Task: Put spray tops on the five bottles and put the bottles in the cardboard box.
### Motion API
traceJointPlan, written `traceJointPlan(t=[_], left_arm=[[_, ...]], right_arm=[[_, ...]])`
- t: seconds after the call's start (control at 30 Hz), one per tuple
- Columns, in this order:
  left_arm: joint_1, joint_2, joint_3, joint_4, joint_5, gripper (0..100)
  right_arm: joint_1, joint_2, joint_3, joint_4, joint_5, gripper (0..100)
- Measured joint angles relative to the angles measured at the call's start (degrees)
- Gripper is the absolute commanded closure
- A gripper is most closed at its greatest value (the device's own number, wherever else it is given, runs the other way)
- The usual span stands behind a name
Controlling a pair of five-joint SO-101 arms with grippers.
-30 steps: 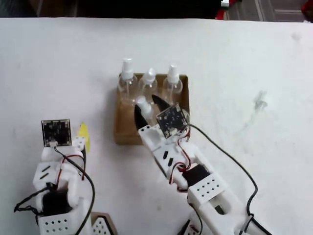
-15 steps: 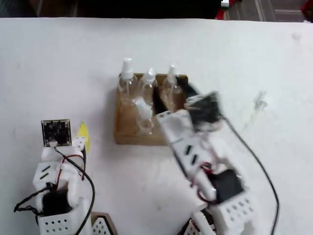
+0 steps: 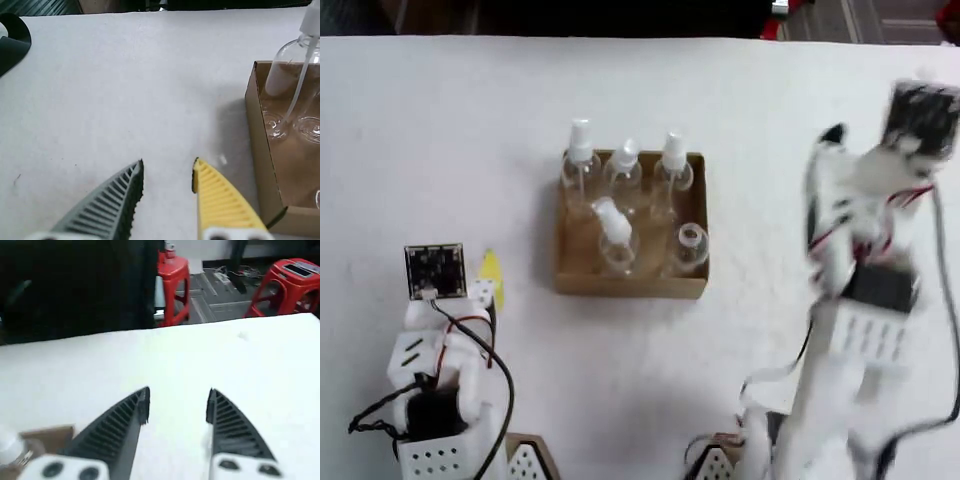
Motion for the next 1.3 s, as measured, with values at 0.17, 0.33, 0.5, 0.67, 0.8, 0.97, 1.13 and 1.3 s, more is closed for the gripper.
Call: traceJointPlan(t=[0.17,0.33,0.5,0.67,0.8,0.97,1.13,1.3], left_arm=[[0.0,0.0,0.0,0.0,0.0,85],[0.0,0.0,0.0,0.0,0.0,85],[0.0,0.0,0.0,0.0,0.0,85],[0.0,0.0,0.0,0.0,0.0,85],[0.0,0.0,0.0,0.0,0.0,85],[0.0,0.0,0.0,0.0,0.0,85],[0.0,0.0,0.0,0.0,0.0,85],[0.0,0.0,0.0,0.0,0.0,85]], right_arm=[[6.4,24.0,-18.1,7.2,-0.2,83.9],[9.5,51.2,-42.5,20.1,-0.2,83.9],[11.5,75.9,-69.1,32.4,-0.2,83.7],[12.7,96.4,-94.4,40.0,-0.2,83.7],[12.6,109.1,-110.7,42.7,-0.2,83.7],[12.6,118.2,-118.0,42.5,-0.1,83.9],[12.6,121.1,-118.0,40.2,-0.1,86.1],[12.9,122.7,-118.2,37.5,-0.1,98.4]])
